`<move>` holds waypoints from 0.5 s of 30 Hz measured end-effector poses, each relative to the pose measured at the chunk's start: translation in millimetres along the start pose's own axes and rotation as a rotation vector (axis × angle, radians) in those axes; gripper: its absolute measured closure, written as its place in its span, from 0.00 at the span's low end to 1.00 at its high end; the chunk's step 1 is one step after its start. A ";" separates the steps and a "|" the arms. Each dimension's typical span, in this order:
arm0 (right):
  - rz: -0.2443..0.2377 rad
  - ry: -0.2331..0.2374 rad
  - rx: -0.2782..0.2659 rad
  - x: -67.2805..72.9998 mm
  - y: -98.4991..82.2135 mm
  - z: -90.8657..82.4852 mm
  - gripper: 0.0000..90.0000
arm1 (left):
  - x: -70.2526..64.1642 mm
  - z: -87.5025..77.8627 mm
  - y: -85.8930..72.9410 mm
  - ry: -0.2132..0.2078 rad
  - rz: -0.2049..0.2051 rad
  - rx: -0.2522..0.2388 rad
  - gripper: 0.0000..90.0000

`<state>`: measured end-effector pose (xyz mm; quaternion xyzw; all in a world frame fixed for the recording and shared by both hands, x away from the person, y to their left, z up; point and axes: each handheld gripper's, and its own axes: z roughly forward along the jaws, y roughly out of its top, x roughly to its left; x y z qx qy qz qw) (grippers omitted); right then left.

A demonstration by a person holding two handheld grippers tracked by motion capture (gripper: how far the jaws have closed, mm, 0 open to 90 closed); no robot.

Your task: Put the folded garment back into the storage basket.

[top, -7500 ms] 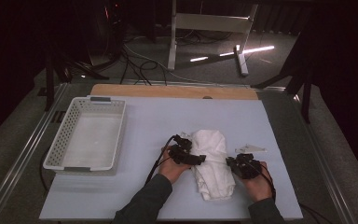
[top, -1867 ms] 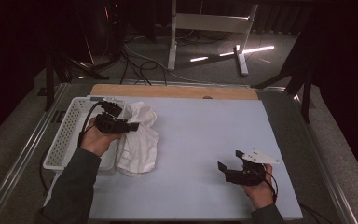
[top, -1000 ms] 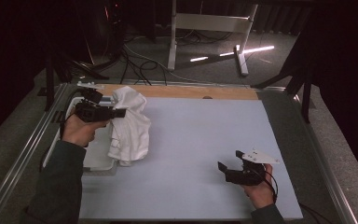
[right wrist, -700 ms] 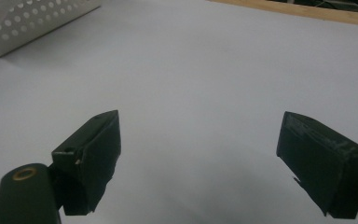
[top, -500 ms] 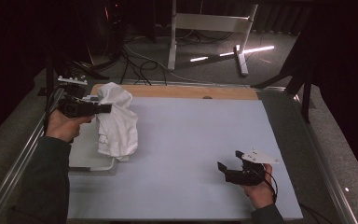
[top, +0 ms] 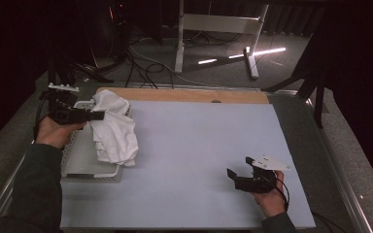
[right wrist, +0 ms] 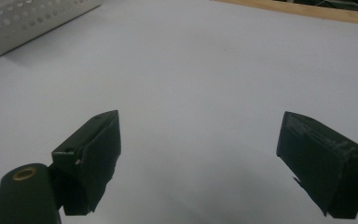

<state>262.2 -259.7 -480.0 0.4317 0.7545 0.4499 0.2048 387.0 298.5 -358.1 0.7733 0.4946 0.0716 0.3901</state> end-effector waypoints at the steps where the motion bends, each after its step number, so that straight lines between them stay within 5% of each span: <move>1: 0.003 -0.003 0.001 0.8 0.1 0.3 0.15 | 0.9 0.8 -0.9 0.002 0.003 0.005 0.79; 15: -0.002 -0.001 0.001 0.0 0.0 -0.2 0.15 | 23.1 33.9 -29.6 0.089 -0.015 0.082 0.79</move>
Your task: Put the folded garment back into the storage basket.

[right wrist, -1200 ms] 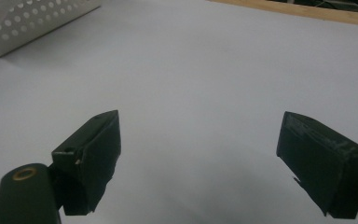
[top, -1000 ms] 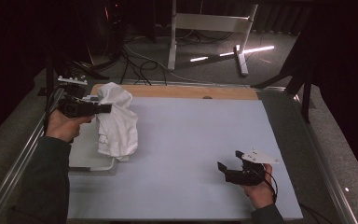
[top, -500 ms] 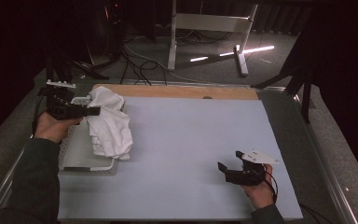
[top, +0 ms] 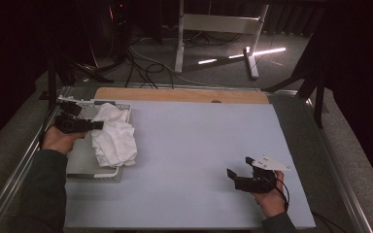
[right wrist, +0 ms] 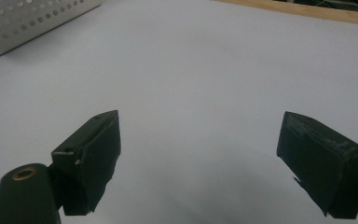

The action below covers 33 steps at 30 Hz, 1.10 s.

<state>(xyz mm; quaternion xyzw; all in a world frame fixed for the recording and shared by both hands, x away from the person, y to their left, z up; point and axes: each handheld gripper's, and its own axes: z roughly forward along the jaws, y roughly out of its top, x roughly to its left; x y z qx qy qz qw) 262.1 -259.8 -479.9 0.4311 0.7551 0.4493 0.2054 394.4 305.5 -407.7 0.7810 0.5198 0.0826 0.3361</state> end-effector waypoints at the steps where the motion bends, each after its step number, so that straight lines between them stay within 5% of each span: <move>1: -0.001 0.000 -0.002 0.1 -0.1 0.2 0.15 | 0.5 1.5 -1.6 0.009 0.005 0.007 0.79; 14: 0.000 -0.001 0.006 2.0 0.1 0.5 0.15 | 2.5 18.5 -13.0 0.042 0.016 0.000 0.79; 17: -0.001 -0.001 0.006 2.0 0.1 0.1 0.15 | 1.2 25.4 -14.5 0.080 0.043 0.023 0.79; 33: -0.005 -0.001 0.002 1.7 0.0 -0.5 0.15 | 4.7 37.5 -20.6 0.139 0.068 0.058 0.79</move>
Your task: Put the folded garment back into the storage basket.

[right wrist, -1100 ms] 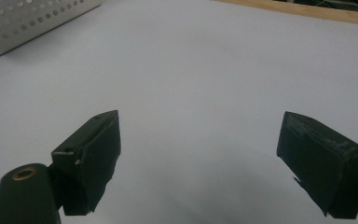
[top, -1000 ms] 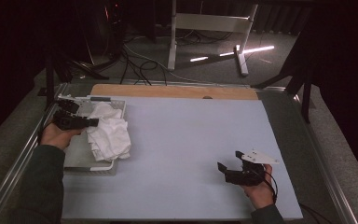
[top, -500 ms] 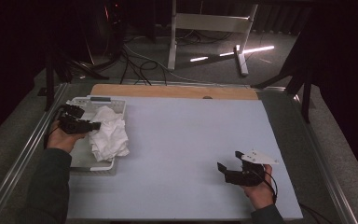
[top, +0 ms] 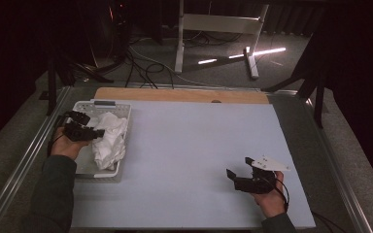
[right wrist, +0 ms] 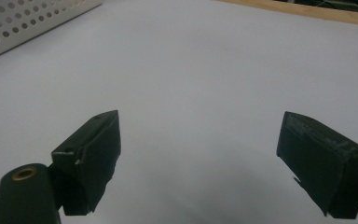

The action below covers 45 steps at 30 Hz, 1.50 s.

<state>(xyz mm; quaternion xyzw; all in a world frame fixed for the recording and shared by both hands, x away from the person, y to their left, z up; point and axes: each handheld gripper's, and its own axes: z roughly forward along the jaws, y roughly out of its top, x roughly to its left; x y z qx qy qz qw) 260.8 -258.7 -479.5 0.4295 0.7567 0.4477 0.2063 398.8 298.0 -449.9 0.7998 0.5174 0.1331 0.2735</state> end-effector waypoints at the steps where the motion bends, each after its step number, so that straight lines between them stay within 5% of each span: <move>1: 0.004 -0.002 0.000 0.5 0.1 0.1 0.15 | 0.3 0.1 -0.5 -0.006 -0.002 0.002 0.79; 8: 0.001 0.000 -0.001 0.2 -0.1 -0.1 0.15 | 1.9 0.1 -3.5 -0.022 0.012 0.006 0.79; 13: -0.001 -0.002 0.000 -0.1 -0.2 -0.5 0.15 | 4.8 0.2 -5.3 0.096 -0.002 0.022 0.75; 18: 0.000 -0.004 -0.001 0.0 0.0 -0.9 0.15 | 10.1 -3.6 -7.8 0.069 -0.106 -0.046 0.32; 23: 0.005 -0.006 -0.006 0.1 0.2 -1.1 0.15 | 9.2 -5.5 -8.5 0.054 -0.127 -0.077 0.09; 36: 0.003 0.000 -0.025 0.6 1.8 -5.0 0.14 | -8.7 -12.6 -4.3 -0.035 -0.114 -0.189 0.00; 45: -0.001 0.001 -0.036 0.3 2.4 -8.2 0.14 | -35.3 -26.8 -1.0 -0.054 -0.049 -0.268 0.00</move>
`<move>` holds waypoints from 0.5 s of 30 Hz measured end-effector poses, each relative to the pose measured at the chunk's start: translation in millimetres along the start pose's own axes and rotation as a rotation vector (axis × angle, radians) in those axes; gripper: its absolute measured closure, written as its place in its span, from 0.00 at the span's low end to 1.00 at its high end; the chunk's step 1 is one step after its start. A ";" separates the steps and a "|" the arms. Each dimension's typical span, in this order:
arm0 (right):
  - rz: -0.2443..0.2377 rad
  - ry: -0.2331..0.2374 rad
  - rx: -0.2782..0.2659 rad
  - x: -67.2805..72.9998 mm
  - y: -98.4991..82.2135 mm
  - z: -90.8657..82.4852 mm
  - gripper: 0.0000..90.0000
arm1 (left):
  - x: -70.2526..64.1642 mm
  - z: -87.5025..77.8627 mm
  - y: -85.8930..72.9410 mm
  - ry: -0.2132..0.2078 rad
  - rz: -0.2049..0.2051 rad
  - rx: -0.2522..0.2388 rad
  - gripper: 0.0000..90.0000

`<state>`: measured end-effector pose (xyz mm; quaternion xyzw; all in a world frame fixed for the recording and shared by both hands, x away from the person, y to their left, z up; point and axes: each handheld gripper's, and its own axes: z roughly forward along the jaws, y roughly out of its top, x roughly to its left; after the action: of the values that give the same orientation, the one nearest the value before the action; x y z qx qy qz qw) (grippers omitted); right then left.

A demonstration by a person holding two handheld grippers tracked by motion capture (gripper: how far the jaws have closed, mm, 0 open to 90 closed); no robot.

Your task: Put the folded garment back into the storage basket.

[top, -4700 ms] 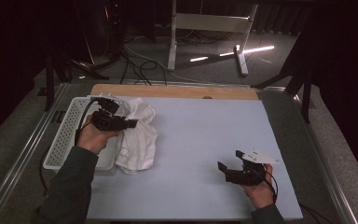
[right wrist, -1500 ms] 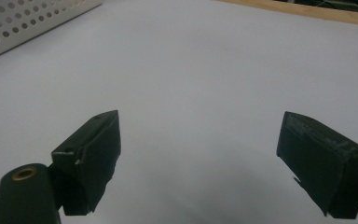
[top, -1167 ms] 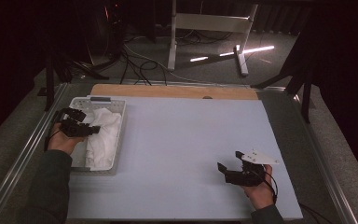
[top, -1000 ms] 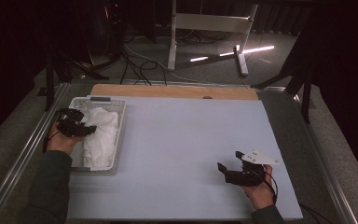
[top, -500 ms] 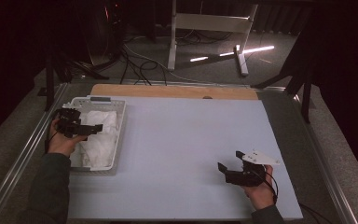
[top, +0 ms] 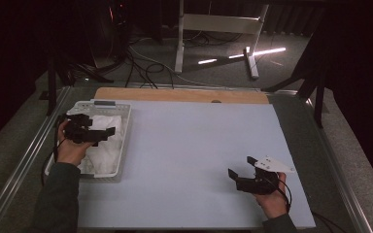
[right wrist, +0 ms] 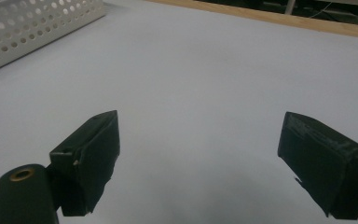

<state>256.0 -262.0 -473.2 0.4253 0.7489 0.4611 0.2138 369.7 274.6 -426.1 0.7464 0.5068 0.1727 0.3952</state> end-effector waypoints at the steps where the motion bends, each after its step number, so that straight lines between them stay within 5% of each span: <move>1: 0.004 0.001 -0.001 0.3 0.0 -0.6 0.14 | -3.4 -1.4 -0.3 -0.006 0.003 -0.009 0.00; 15: 0.010 -0.009 -0.019 -4.1 -0.4 -9.1 0.14 | -37.1 -16.0 -11.7 -0.054 0.016 -0.106 0.00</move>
<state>251.6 -270.2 -469.5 0.4289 0.7413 0.4674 0.2192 336.1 250.1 -419.7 0.7329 0.4801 0.1823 0.4463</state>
